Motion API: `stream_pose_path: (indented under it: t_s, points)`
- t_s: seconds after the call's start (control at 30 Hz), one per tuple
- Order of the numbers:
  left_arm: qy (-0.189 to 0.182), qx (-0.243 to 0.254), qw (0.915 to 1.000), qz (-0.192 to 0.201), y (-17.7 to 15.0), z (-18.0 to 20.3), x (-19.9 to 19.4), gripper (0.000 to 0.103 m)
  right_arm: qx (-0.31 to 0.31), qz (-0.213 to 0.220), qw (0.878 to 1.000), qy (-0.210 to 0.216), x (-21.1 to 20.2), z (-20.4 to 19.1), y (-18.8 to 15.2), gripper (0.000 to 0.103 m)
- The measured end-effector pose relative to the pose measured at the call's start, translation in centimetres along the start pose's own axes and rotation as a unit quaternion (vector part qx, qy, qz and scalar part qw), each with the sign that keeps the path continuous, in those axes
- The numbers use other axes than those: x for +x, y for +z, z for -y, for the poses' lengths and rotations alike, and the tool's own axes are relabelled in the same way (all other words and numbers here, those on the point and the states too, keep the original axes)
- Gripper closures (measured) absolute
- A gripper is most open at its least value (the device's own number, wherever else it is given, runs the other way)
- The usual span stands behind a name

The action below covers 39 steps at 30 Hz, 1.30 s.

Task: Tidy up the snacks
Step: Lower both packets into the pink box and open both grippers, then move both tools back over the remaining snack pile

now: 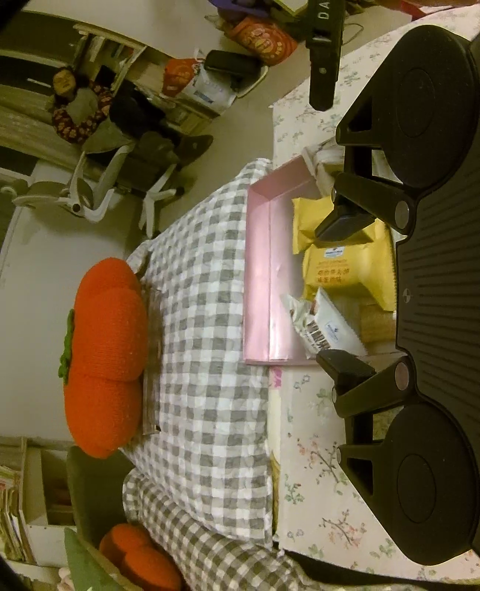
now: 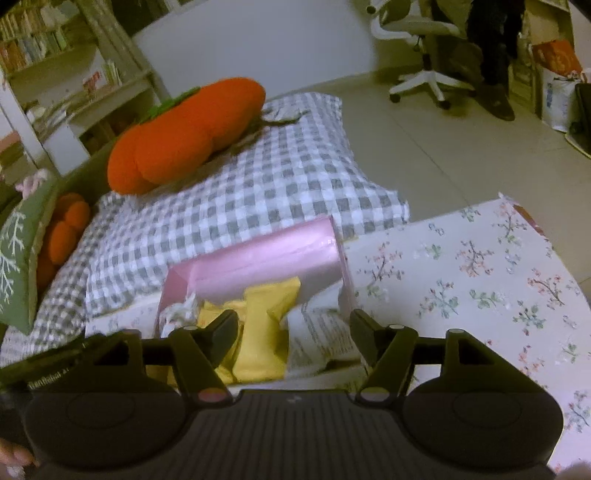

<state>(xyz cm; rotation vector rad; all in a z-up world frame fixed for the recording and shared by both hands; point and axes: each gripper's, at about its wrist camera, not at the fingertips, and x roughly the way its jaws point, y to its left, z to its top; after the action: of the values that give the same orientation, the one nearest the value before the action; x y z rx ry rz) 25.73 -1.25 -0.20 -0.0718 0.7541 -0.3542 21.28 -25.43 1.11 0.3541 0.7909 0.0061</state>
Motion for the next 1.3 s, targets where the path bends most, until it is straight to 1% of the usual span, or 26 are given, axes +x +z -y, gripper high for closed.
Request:
stream_pose_path:
  t_s: [0.03,0.1,0.2,0.27,0.37,0.53,0.6,0.67,0.73,0.83,0.93,1.03,1.2,1.3]
  points:
    - [0.003,0.006,1.0,-0.002,-0.1,0.3,-0.2,0.038,-0.006,-0.004,1.0,-0.002,-0.1,-0.2,-0.1,0.036]
    - [0.015,0.021,0.9996,-0.011,-0.5,0.9,-0.4,0.038,-0.015,-0.008,1.0,-0.007,-0.4,-0.4,-0.3,0.03]
    - [0.026,0.029,0.9989,-0.025,-1.1,1.5,-0.7,0.038,-0.023,-0.009,1.0,-0.011,-0.9,-0.6,-0.5,0.028]
    - [0.021,0.032,0.9986,-0.037,-1.5,1.7,-0.9,0.038,-0.018,-0.017,1.0,-0.008,-1.1,-0.5,-0.5,0.028]
    - [0.03,0.039,0.9973,-0.054,-2.3,2.0,-1.2,0.038,-0.003,-0.029,1.0,-0.001,-1.2,0.0,-0.5,0.026]
    - [0.031,0.042,0.995,-0.085,-3.6,2.5,-1.3,0.038,0.022,-0.068,0.997,0.003,-1.1,0.7,-0.9,0.025]
    - [0.025,0.047,0.9938,-0.098,-4.2,3.0,-1.4,0.038,0.027,-0.082,0.996,0.005,-1.0,0.9,-1.1,0.024]
    - [0.018,0.055,0.9928,-0.105,-4.8,3.6,-1.6,0.038,0.026,-0.09,0.996,0.0,-1.1,1.1,-1.4,0.024]
    - [0.004,0.064,0.9914,-0.115,-5.4,4.4,-1.8,0.038,0.027,-0.096,0.995,-0.006,-1.2,1.4,-1.5,0.024]
    - [-0.04,0.078,0.9876,-0.13,-6.7,5.9,-2.0,0.038,0.033,-0.109,0.993,0.001,-1.3,1.8,-1.7,0.023]
    - [-0.078,0.106,0.9797,-0.151,-8.2,7.9,-1.9,0.038,0.019,-0.121,0.993,0.0,-1.1,1.8,-2.0,0.019]
    - [-0.088,0.129,0.9738,-0.165,-9.7,9.4,-1.5,0.038,0.012,-0.133,0.991,-0.014,-0.8,1.9,-2.3,0.018]
    - [-0.102,0.143,0.9674,-0.183,-11.5,10.3,-0.9,0.038,0.022,-0.145,0.989,0.006,-0.9,2.4,-2.5,0.018]
    - [-0.094,0.154,0.9654,-0.188,-12.1,10.3,0.0,0.038,0.017,-0.147,0.989,-0.004,-0.7,2.3,-2.7,0.017]
